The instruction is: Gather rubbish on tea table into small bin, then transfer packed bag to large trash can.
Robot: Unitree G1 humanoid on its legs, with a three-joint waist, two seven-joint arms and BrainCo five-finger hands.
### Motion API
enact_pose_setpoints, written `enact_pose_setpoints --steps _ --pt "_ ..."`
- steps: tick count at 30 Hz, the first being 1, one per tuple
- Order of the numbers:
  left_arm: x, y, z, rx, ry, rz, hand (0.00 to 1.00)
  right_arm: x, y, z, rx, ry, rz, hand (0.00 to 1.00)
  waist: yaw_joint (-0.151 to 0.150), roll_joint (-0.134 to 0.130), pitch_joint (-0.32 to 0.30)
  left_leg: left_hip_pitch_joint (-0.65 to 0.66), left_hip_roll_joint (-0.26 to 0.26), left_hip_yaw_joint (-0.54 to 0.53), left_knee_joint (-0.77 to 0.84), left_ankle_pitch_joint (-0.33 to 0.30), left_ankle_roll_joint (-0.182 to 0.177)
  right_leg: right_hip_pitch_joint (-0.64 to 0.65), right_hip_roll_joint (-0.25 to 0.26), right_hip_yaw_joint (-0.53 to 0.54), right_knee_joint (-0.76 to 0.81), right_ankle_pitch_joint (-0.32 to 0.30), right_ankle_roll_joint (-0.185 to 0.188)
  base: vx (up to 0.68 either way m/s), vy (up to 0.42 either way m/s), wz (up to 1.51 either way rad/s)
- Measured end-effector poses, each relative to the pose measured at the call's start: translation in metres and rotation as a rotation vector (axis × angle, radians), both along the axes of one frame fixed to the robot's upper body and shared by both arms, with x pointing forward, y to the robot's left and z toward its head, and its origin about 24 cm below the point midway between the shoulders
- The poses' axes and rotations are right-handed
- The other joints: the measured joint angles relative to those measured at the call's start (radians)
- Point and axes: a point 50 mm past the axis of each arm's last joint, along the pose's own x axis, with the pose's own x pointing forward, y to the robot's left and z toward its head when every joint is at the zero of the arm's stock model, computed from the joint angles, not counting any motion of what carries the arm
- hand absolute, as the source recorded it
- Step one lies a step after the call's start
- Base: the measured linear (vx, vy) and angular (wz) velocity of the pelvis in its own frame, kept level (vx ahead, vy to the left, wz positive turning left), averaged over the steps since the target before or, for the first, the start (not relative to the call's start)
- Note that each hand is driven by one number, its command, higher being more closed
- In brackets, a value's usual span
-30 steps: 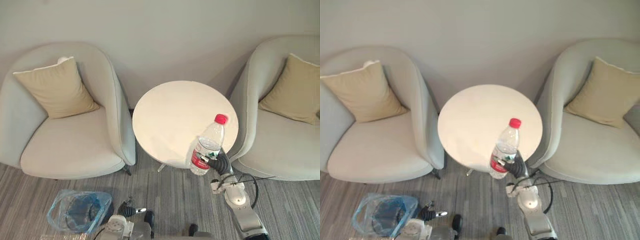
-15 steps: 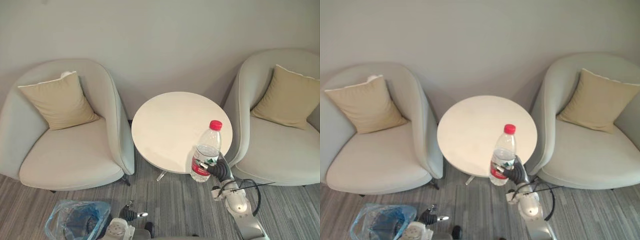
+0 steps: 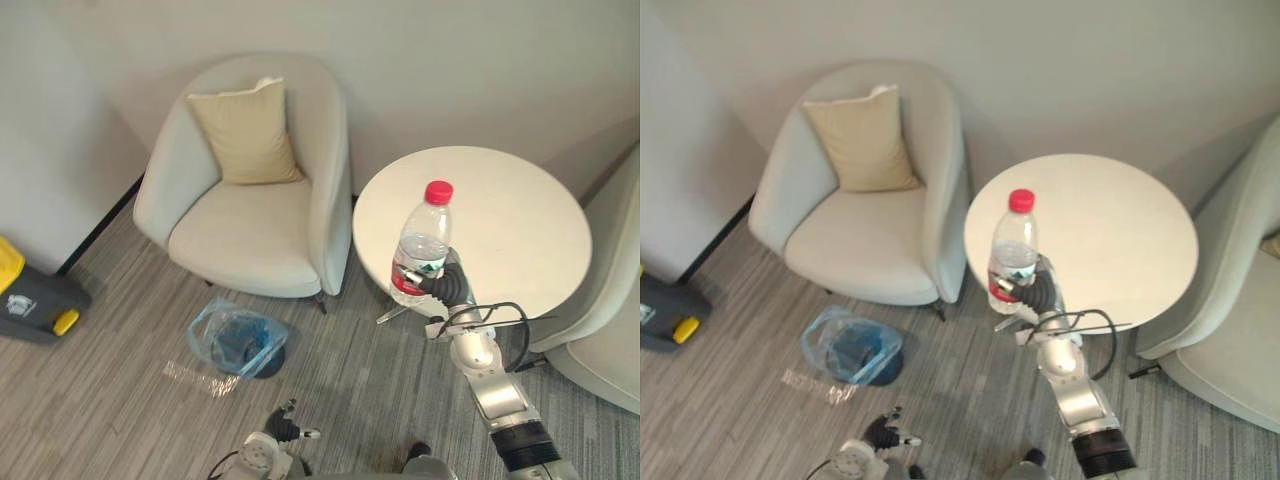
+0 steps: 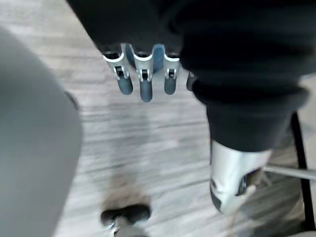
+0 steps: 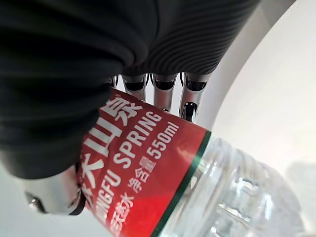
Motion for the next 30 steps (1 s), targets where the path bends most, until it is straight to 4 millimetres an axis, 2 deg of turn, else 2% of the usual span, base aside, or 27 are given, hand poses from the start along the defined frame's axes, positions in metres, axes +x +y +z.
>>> enact_pose_setpoints --steps 1,3,4,7,8,9,10,11,12,13,14,15,16,17,18,19,20,21,22,25,26,29,30 --pt "0.005 0.003 0.002 0.008 -0.018 -0.002 0.0 0.0 0.001 -0.009 0.025 0.035 -0.013 1.0 0.017 -0.029 0.013 0.004 -0.029 -0.001 -0.003 0.001 -0.001 0.021 -0.019 -0.012 -0.028 0.034 0.001 -0.09 0.259 0.44" --pt "0.006 0.007 0.002 0.018 -0.024 -0.002 0.0 0.0 0.013 -0.022 0.06 0.084 0.002 1.0 0.03 -0.041 0.01 0.013 -0.053 -0.002 0.015 -0.006 0.011 0.05 -0.033 -0.004 -0.052 0.07 -0.01 -0.1 0.253 0.15" --pt "0.004 0.011 0.002 0.026 -0.019 0.012 0.0 -0.002 0.024 -0.027 0.08 0.106 0.031 1.0 0.034 -0.042 0.01 0.017 -0.063 -0.003 0.03 -0.017 0.027 0.062 -0.04 0.006 -0.059 0.083 -0.012 -0.06 0.188 0.03" --pt "0.004 0.02 0.001 0.042 -0.018 0.036 0.0 -0.008 0.032 -0.035 0.095 0.139 0.057 1.0 0.034 -0.035 0.017 -0.005 -0.083 -0.029 0.074 -0.051 0.046 0.047 -0.07 0.04 0.006 0.073 -0.028 -0.06 0.14 0.22" --pt "0.004 0.019 0.001 0.04 -0.019 0.033 0.0 -0.014 0.026 -0.041 0.09 0.167 0.041 1.0 0.025 -0.039 0.03 -0.024 -0.094 -0.069 0.113 -0.078 0.059 0.021 -0.093 0.144 0.104 0.021 -0.105 -0.11 0.134 0.62" --pt "0.004 0.019 0.002 0.039 -0.021 0.033 0.0 -0.02 0.02 -0.047 0.087 0.193 0.019 1.0 0.02 -0.041 0.036 -0.031 -0.102 -0.099 0.137 -0.103 0.079 -0.015 -0.107 0.252 0.206 -0.004 -0.144 -0.12 0.125 0.85" --pt "0.005 0.021 0.002 0.044 -0.024 0.035 0.0 -0.027 0.014 -0.055 0.092 0.226 -0.006 1.0 0.016 -0.045 0.042 -0.032 -0.111 -0.136 0.152 -0.112 0.083 -0.064 -0.098 0.404 0.326 -0.04 -0.188 -0.11 0.044 1.23" --pt "0.004 0.032 0.002 0.068 -0.023 0.058 0.0 -0.04 0.013 -0.066 0.11 0.278 -0.023 1.0 0.0 -0.076 0.052 -0.042 -0.131 -0.229 0.151 -0.119 0.076 -0.101 0.006 0.615 0.39 -0.203 -0.105 -0.08 -0.021 1.1" --pt "0.005 0.037 0.002 0.074 -0.024 0.071 0.0 -0.041 0.014 -0.068 0.115 0.285 -0.022 1.0 0.0 -0.091 0.05 -0.049 -0.14 -0.245 0.148 -0.119 0.077 -0.108 0.033 0.637 0.377 -0.228 -0.107 -0.03 -0.092 1.16" --pt "0.008 0.054 0.004 0.102 -0.034 0.109 0.0 -0.042 0.019 -0.069 0.14 0.287 -0.02 1.0 0.0 -0.154 0.044 -0.075 -0.185 -0.272 0.144 -0.114 0.073 -0.121 0.094 0.668 0.301 -0.287 -0.101 0.07 -0.064 1.37" --pt "0.008 0.051 0.004 0.091 -0.025 0.126 0.0 -0.046 0.011 -0.067 0.135 0.28 -0.046 1.0 -0.032 -0.151 0.041 -0.147 -0.198 -0.305 0.303 -0.135 0.09 -0.111 0.092 0.633 0.301 -0.309 -0.047 0.11 -0.034 1.39" --pt "0.008 0.049 0.004 0.08 -0.032 0.131 0.0 -0.049 0.005 -0.067 0.127 0.282 -0.062 1.0 -0.032 -0.148 0.043 -0.155 -0.202 -0.297 0.339 -0.164 0.106 -0.102 0.088 0.607 0.308 -0.302 -0.034 0.18 0.052 1.44" --pt "0.011 0.047 0.005 0.069 -0.041 0.138 0.0 -0.053 -0.003 -0.069 0.116 0.295 -0.089 1.0 -0.032 -0.127 0.057 -0.138 -0.202 -0.318 0.336 -0.196 0.117 -0.118 0.093 0.589 0.435 -0.294 -0.017 0.14 0.056 0.63" --pt "0.013 0.046 0.006 0.068 -0.044 0.142 0.0 -0.053 -0.005 -0.069 0.116 0.298 -0.099 1.0 -0.03 -0.12 0.068 -0.131 -0.199 -0.338 0.331 -0.204 0.123 -0.166 0.102 0.606 0.504 -0.314 -0.036 0.14 -0.029 0.96" --pt "0.011 0.048 0.004 0.082 -0.03 0.137 0.0 -0.055 -0.001 -0.071 0.134 0.31 -0.092 1.0 -0.035 -0.091 0.073 -0.126 -0.184 -0.392 0.318 -0.206 0.125 -0.205 0.188 0.673 0.5 -0.336 -0.064 0.08 -0.082 0.9" --pt "0.009 0.051 0.003 0.091 -0.023 0.142 0.0 -0.056 0.0 -0.071 0.153 0.307 -0.091 1.0 -0.043 -0.095 0.07 -0.126 -0.186 -0.425 0.311 -0.204 0.116 -0.214 0.233 0.714 0.444 -0.327 -0.077 0.16 -0.135 1.44" --pt "0.01 0.055 0.004 0.104 -0.025 0.141 0.0 -0.058 0.0 -0.07 0.165 0.304 -0.093 1.0 -0.049 -0.114 0.065 -0.127 -0.214 -0.47 0.33 -0.214 0.099 -0.232 0.254 0.742 0.386 -0.263 -0.093 0.17 -0.1 1.49" --pt "0.007 0.051 0.002 0.097 -0.011 0.147 0.0 -0.061 -0.006 -0.072 0.163 0.315 -0.103 1.0 -0.063 -0.09 0.063 -0.13 -0.214 -0.518 0.363 -0.232 0.09 -0.203 0.246 0.693 0.388 -0.276 -0.094 0.33 -0.137 1.41" --pt "0.004 0.044 0.0 0.077 -0.004 0.146 0.0 -0.062 -0.012 -0.072 0.146 0.325 -0.113 1.0 -0.042 -0.049 0.042 -0.128 -0.191 -0.542 0.379 -0.244 0.08 -0.162 0.262 0.655 0.357 -0.275 -0.098 0.25 -0.084 0.82" --pt "-0.003 0.041 -0.002 0.068 0.01 0.153 0.0 -0.054 -0.007 -0.066 0.147 0.298 -0.091 1.0 -0.024 -0.023 0.024 -0.077 -0.155 -0.516 0.352 -0.236 0.075 -0.086 0.282 0.634 0.314 -0.273 -0.101 0.34 -0.12 0.28" --pt "-0.003 0.041 -0.002 0.068 0.011 0.155 0.0 -0.053 -0.007 -0.066 0.148 0.296 -0.089 1.0 -0.021 -0.024 0.023 -0.069 -0.148 -0.503 0.352 -0.233 0.071 -0.074 0.284 0.633 0.309 -0.272 -0.1 0.23 -0.076 0.07" --pt "-0.006 0.045 -0.002 0.071 0.015 0.188 0.0 -0.05 -0.006 -0.063 0.148 0.282 -0.086 1.0 -0.011 -0.043 0.008 -0.062 -0.126 -0.357 0.421 -0.189 0.05 0.005 0.273 0.64 0.239 -0.266 -0.105 0.21 -0.032 -0.06" --pt "-0.004 0.048 -0.001 0.069 0.005 0.205 0.0 -0.046 -0.003 -0.062 0.161 0.273 -0.082 1.0 -0.004 -0.072 0.023 -0.115 -0.126 -0.295 0.494 -0.204 0.064 0.038 0.25 0.653 0.201 -0.264 -0.105 0.16 0.013 -0.03"
